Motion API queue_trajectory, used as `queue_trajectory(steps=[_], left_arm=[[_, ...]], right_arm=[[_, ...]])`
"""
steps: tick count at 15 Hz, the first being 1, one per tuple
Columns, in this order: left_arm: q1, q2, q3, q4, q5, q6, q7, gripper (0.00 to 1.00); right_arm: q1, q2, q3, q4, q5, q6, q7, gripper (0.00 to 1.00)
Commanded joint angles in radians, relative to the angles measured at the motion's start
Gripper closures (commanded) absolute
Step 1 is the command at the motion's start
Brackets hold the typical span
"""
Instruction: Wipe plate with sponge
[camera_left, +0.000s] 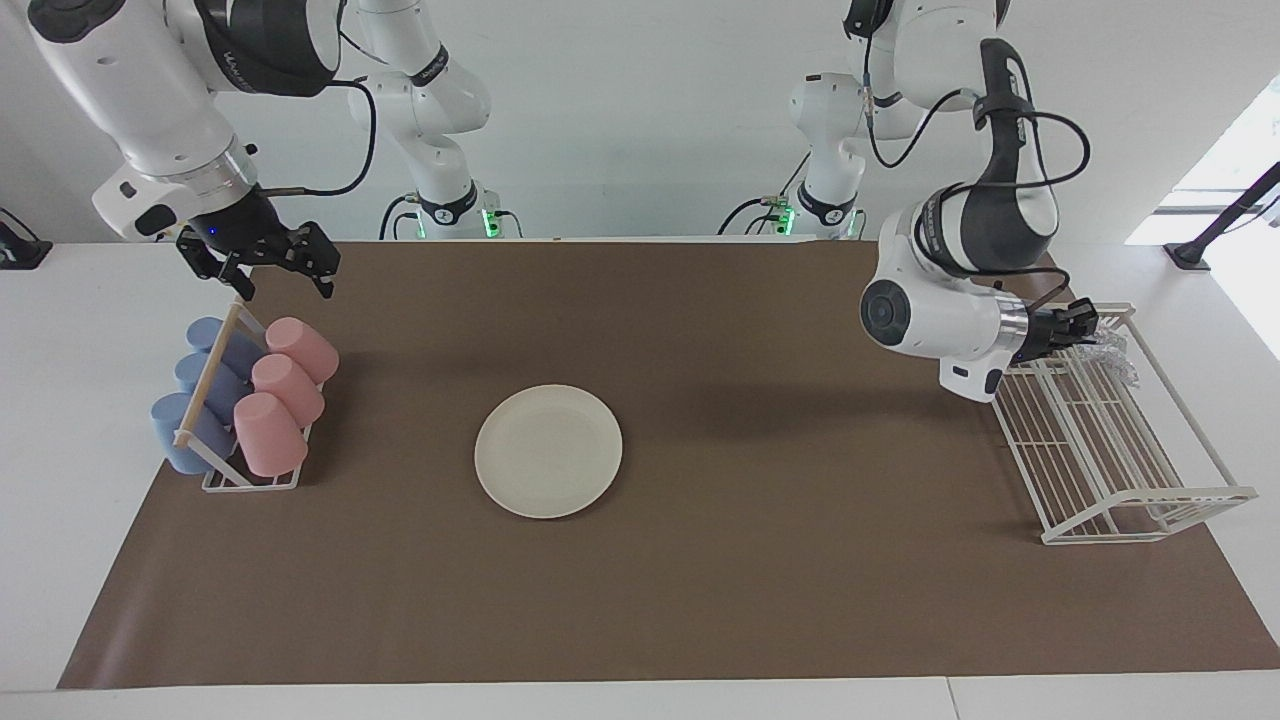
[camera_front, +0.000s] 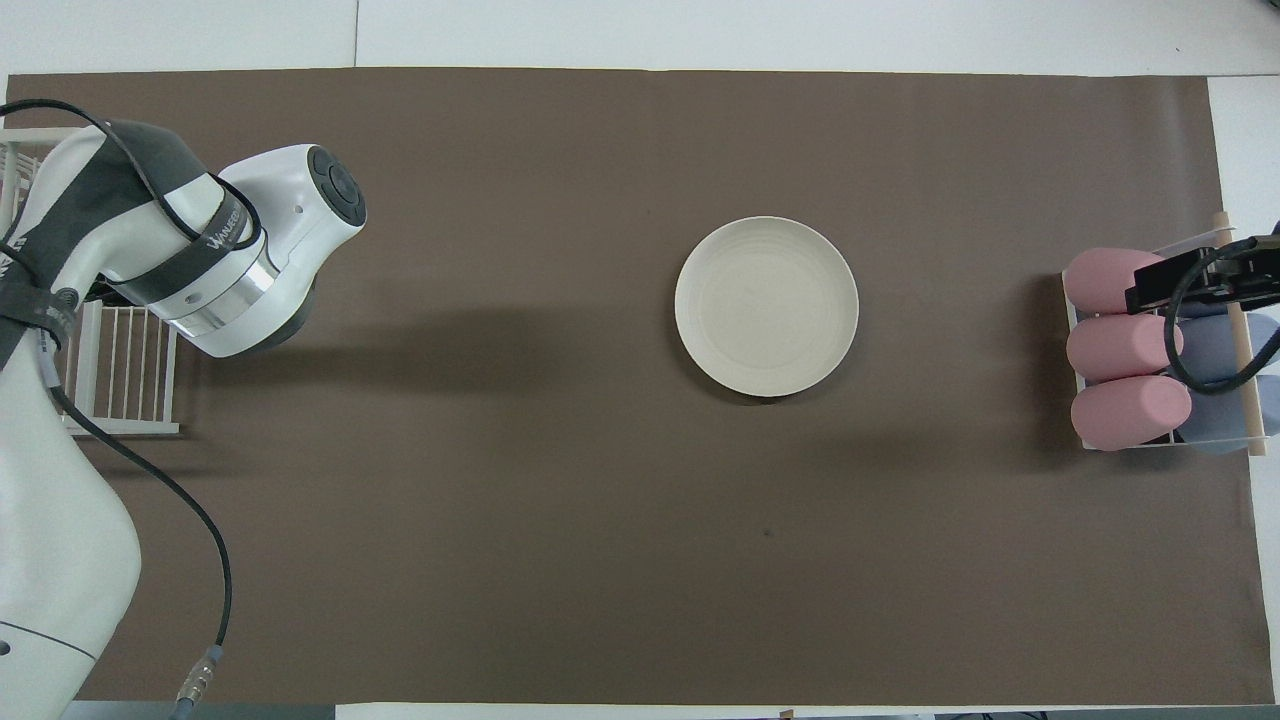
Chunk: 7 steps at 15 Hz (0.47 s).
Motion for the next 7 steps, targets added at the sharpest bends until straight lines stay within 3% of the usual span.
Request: queue_trajectory(steps=[1,7], left_arm=[[0.015,-0.004,-0.002,0.007,-0.021,0.004,-0.016,1.00],[0.035,-0.009,-0.003,-0.018,-0.053,0.073,-0.046,1.00]], right_arm=[[-0.010,-0.021,-0.002,-0.019,0.007,0.001,-0.009,0.00],[-0.001,-0.021,-0.001,-0.024,0.004,0.012,-0.001,0.00]])
